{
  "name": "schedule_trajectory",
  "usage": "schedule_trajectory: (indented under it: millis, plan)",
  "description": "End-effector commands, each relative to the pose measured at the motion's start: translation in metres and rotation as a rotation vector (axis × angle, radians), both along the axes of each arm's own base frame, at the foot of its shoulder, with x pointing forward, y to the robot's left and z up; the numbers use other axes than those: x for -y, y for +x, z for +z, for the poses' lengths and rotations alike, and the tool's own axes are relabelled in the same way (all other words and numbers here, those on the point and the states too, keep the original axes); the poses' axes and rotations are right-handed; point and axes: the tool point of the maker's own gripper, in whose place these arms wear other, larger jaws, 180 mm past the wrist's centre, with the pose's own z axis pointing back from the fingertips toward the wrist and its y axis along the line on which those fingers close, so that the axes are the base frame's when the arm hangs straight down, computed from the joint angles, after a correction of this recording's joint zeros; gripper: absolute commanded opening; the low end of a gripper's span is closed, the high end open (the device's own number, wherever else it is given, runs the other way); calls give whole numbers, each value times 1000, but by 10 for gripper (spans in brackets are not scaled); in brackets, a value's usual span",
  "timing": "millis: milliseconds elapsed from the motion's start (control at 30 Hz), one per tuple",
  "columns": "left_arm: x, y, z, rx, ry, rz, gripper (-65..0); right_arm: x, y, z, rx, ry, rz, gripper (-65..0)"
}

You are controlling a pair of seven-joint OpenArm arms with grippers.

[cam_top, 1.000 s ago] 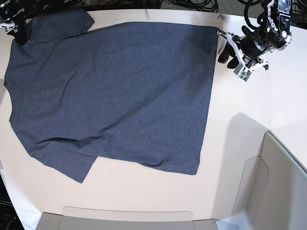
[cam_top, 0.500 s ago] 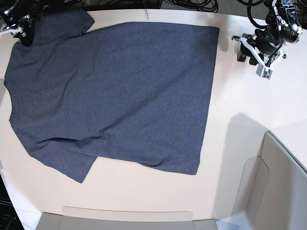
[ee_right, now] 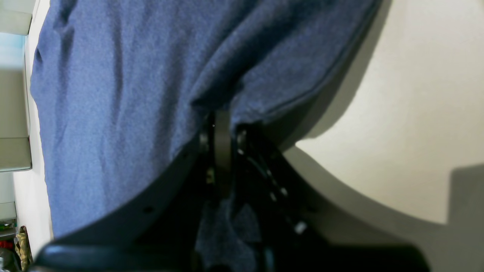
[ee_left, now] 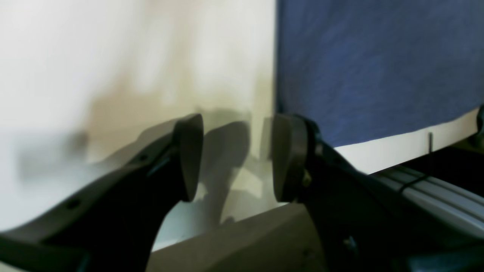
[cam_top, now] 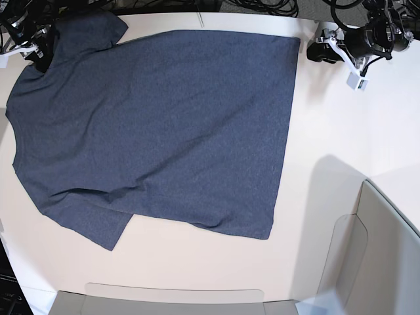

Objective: Layout the t-shirt on the table in an organized manner, then fold the t-shirt properly
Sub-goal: 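Grasp the shirt's side corner with the left gripper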

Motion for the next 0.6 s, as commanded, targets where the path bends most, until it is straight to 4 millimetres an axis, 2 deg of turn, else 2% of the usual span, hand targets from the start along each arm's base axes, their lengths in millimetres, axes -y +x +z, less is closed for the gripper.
schedule_trajectory:
  millis: [0,300,567]
  plan:
    - [-3,2,4,13,-4,1,-359,-16,-47,-39,-282,11,85,-650]
    - [2,-7,-5,-31,-30,8,-359,-17,-48,-39,-283,14,84,-650]
    - [18,-11,-9,-39,-75,20,-359,-17,-48,-40,-285,15,86,-650]
